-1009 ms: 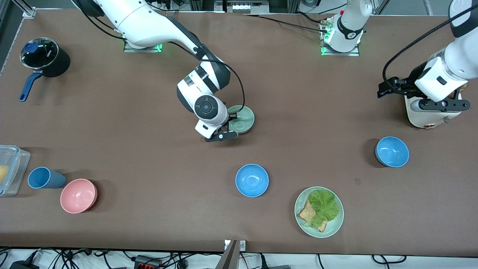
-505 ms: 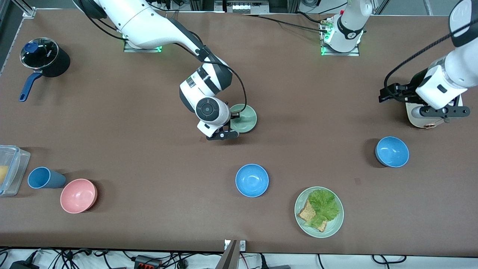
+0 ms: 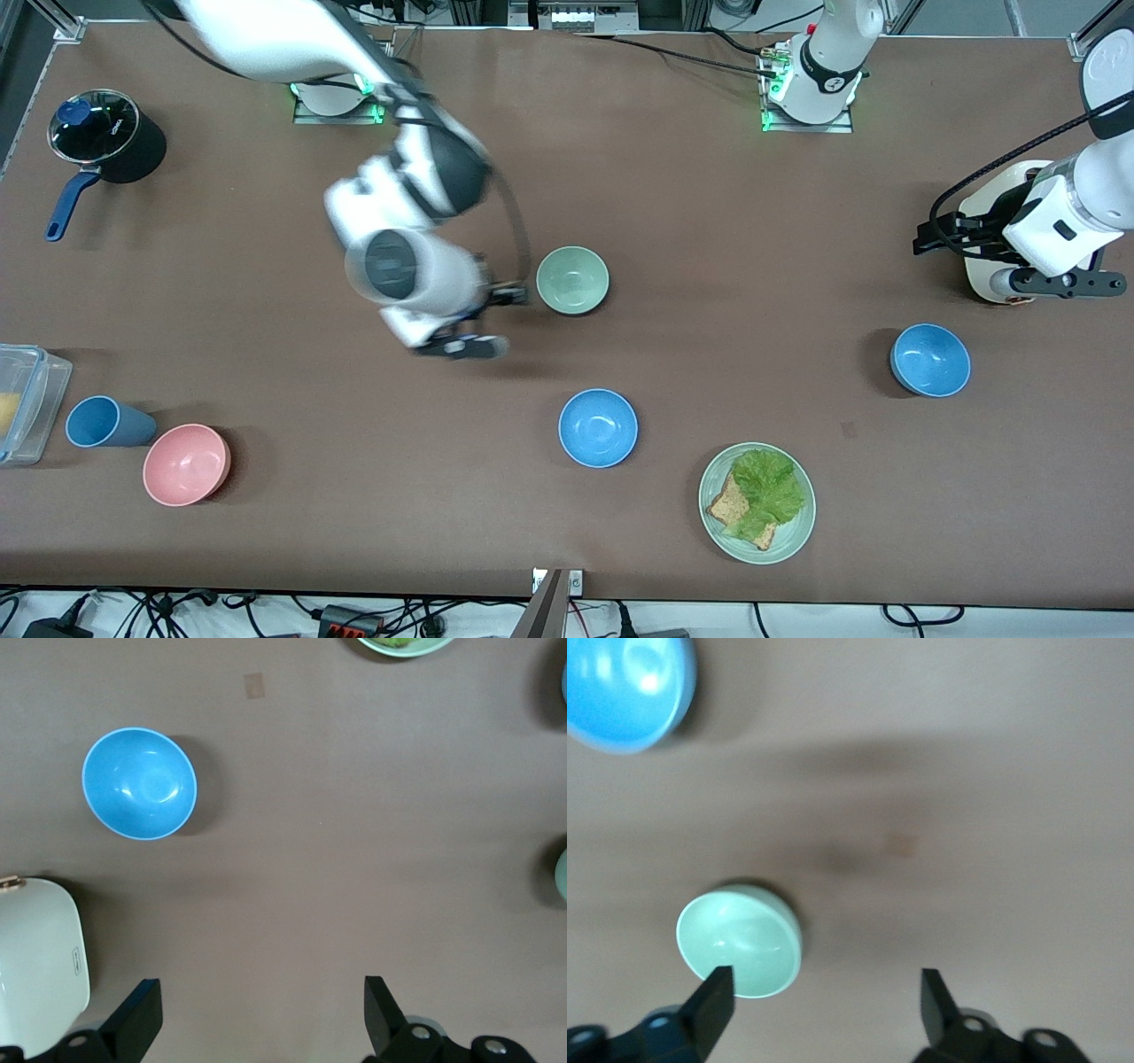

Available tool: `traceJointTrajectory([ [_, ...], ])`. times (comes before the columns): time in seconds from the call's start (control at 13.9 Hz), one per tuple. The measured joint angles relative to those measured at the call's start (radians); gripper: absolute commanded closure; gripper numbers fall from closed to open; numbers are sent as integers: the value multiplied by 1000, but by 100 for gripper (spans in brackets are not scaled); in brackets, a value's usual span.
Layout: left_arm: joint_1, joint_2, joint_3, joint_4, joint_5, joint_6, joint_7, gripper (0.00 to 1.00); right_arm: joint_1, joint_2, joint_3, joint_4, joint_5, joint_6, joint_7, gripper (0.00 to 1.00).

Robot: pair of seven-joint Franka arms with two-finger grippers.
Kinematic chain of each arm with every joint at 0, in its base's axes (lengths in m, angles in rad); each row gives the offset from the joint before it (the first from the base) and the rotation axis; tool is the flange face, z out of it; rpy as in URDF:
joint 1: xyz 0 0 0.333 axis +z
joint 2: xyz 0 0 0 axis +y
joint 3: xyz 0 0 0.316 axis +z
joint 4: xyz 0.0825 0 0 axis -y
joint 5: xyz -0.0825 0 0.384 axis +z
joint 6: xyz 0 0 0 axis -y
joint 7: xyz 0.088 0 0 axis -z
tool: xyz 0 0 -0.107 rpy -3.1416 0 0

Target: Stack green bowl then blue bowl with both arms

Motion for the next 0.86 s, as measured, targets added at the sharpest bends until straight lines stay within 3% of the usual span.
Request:
traceJointTrajectory([
  [0.22,42,32,1,-5,0,47,71,0,-157,-34,-1,71,-60,-97,-71,0],
  [0.5,101,63,4,-89,1,176,175,0,-305,-66,0,82,-99,-104,-194,0],
  [0.86,164,109,6,-227,8,383,265,0,-354,-105,-18,85,-137,-102,-309,0],
])
